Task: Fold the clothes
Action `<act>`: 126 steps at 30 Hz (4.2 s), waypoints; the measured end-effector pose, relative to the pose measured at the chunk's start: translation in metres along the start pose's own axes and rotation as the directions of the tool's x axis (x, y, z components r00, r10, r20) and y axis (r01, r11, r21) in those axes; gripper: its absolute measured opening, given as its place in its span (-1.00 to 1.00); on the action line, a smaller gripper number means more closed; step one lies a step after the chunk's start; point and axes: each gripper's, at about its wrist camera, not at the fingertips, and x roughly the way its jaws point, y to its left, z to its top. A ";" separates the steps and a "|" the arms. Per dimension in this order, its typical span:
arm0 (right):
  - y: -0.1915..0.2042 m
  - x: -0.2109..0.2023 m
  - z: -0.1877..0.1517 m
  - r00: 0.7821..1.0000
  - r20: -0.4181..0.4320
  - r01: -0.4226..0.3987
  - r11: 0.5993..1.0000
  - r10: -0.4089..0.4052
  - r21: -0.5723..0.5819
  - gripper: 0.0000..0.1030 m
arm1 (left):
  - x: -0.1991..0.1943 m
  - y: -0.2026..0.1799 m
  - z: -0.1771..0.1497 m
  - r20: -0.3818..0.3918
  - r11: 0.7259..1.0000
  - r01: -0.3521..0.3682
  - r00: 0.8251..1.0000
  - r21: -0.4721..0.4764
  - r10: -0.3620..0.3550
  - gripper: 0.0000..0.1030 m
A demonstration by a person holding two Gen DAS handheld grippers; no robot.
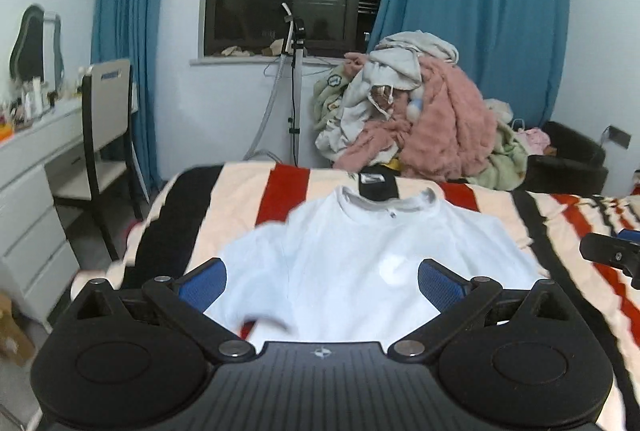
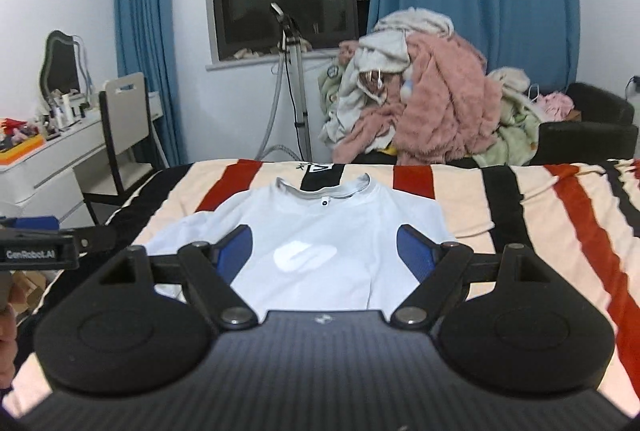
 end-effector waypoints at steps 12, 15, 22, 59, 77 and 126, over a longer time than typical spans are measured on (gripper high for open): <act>0.000 -0.041 -0.046 0.995 0.105 -0.015 0.984 -0.003 0.175 0.58 | -0.049 0.027 -0.021 -0.017 0.993 0.017 1.000 -0.115 -0.019 0.93; 0.002 -0.033 -0.070 0.994 0.110 -0.003 0.989 -0.014 0.151 0.58 | -0.025 0.052 -0.044 -0.015 0.985 0.007 1.000 -0.174 -0.010 0.93; -0.003 0.012 -0.104 1.000 0.021 0.020 0.988 -0.024 0.152 0.58 | 0.040 0.094 -0.086 -0.040 0.965 -0.029 0.999 -0.260 0.019 0.92; 0.025 0.113 -0.151 0.986 -0.150 -0.041 0.982 0.070 0.186 0.58 | 0.207 0.206 -0.030 0.127 0.808 0.044 0.991 -0.588 0.038 -0.95; 0.033 0.134 -0.144 0.995 -0.097 -0.009 0.994 0.019 0.105 0.58 | 0.333 0.192 0.043 -0.058 0.921 -0.325 0.945 -0.216 0.321 0.15; -0.012 0.056 -0.113 0.989 0.085 0.103 0.981 -0.118 0.168 0.58 | -0.029 -0.029 -0.123 0.025 0.998 0.064 0.998 -0.017 -0.063 0.78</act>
